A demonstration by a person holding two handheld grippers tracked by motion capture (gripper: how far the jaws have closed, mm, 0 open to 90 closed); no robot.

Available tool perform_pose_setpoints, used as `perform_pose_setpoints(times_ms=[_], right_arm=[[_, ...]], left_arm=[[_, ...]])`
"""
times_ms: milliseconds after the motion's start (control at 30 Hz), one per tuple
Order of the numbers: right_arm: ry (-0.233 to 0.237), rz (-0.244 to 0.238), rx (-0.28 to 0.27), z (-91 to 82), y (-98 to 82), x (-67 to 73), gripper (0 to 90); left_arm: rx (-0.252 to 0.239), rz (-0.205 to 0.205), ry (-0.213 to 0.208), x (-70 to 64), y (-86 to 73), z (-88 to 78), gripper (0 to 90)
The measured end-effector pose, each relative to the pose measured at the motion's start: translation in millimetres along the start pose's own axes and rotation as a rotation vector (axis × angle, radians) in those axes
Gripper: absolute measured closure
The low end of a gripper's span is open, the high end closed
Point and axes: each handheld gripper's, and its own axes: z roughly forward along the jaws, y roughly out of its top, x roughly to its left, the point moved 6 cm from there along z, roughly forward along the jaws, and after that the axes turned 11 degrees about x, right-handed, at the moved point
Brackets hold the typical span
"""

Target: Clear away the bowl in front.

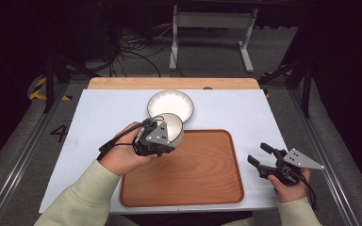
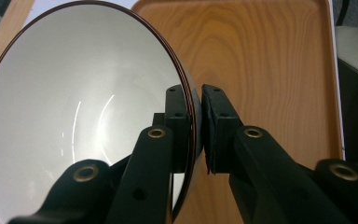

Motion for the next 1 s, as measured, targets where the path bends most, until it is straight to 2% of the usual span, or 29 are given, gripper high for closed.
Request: perform_pose_setpoints(times_ms=[633,767,933,1000], right_arm=[[0.001,0.000,0.008,1.7,-0.8,0.7,24.8],[0.001,0.001,0.008,1.8,-0.8,0.8,24.8],[0.001,0.001,0.007,1.7,-0.9,0.6,24.8],[0.001,0.001,0.008,1.7,-1.0,0.6,24.8]], left_arm=[[0.062,0.048,-0.072,-13.6,-6.8,21.7,82.2],[0.074,0.055,-0.091,-17.2,-7.2,29.1,82.2],[0.115,0.065,-0.111,-21.6,-9.7,39.0,82.2],[0.112,0.064,-0.119,-22.9,-10.1,42.2,82.2]])
